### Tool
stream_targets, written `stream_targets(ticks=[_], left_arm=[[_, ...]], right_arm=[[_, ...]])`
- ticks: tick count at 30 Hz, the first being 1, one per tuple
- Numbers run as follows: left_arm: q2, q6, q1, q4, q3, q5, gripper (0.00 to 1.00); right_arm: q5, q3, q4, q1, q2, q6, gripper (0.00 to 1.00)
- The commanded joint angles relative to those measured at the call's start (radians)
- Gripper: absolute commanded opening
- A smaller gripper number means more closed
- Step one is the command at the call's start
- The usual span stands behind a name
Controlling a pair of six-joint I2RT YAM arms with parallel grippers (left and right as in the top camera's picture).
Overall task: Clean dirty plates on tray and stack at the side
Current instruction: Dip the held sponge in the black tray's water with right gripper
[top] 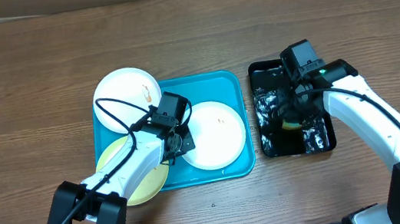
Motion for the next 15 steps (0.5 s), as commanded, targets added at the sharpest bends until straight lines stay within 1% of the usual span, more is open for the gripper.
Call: stream_targets(ticks=[1,8,10,11,13,15], left_arm=[[0.028,0.007,-0.006,-0.008,-0.008,-0.020,0.04],[0.028,0.005,-0.006,-0.006,-0.008,-0.019,0.04],[0.028,0.005,-0.007,-0.007,-0.008,-0.019,0.08],[0.028,0.005,-0.007,-0.007,-0.009,-0.019,0.08],[0.028,0.005,-0.007,-0.006,-0.010,-0.019,0.06],[0.028,0.005,-0.007,-0.004,-0.010,-0.019,0.04]], right_arm=[[0.039,-0.001,0.015,-0.001,-0.003,0.003,0.04],[0.035,-0.003,0.003,-0.001,-0.002,0.003,0.04],[0.031,-0.003,0.000,0.000,-0.002,0.002,0.04],[0.011,-0.003,0.003,0.002,-0.002,-0.006,0.04],[-0.091,-0.003,0.023,0.002,-0.002,-0.056,0.04],[-0.260,-0.003,0.057,0.002,-0.002,-0.117,0.04]])
